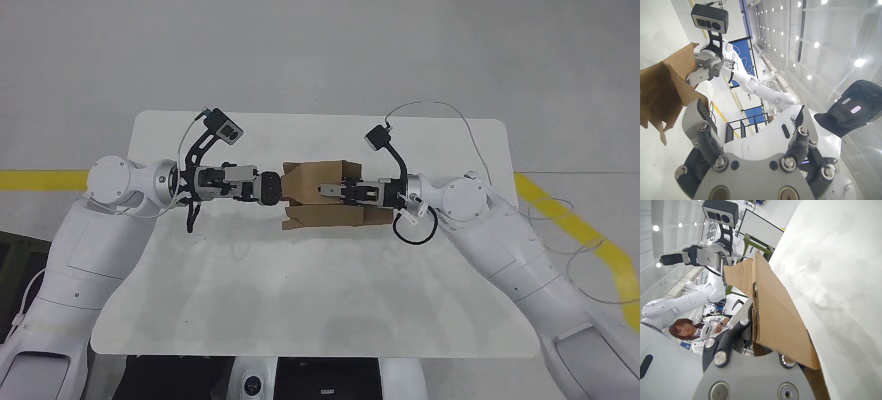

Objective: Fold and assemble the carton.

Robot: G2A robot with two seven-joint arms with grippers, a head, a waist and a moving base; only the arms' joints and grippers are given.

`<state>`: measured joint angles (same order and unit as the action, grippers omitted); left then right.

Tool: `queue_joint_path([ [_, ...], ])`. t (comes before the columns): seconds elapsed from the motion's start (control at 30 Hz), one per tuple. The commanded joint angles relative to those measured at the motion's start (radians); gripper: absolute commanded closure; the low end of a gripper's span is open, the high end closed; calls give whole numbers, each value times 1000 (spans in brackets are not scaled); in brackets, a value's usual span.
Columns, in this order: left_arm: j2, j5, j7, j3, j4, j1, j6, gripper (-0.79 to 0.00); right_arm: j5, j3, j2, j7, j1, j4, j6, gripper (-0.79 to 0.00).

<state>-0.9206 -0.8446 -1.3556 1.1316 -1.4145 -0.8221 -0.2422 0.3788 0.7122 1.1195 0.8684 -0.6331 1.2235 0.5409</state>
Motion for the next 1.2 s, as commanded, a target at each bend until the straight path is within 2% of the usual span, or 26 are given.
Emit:
queue_joint_path([
  [0.0, -1, -1, -1, 5, -6, -5, 4, -785, -4, 1, 4, -2, -1, 3, -2, 0],
  [0.3, -13, 14, -1, -20, -30, -2, 17, -785, -33, -10, 28, -16, 8, 26, -7, 0],
  [0.5, -20, 71, 11, -33, -41, 4, -7, -785, -40, -12, 42, -9, 11, 36, -2, 0],
  [0.73, -20, 163, 30, -24, -65, -3, -56, -785, -24, 1, 51, 12, 0, 46, 7, 0],
  [1.17, -21, 146, 38, 10, -84, -24, -55, -785, -1, 20, 65, 60, -5, 23, 14, 0],
])
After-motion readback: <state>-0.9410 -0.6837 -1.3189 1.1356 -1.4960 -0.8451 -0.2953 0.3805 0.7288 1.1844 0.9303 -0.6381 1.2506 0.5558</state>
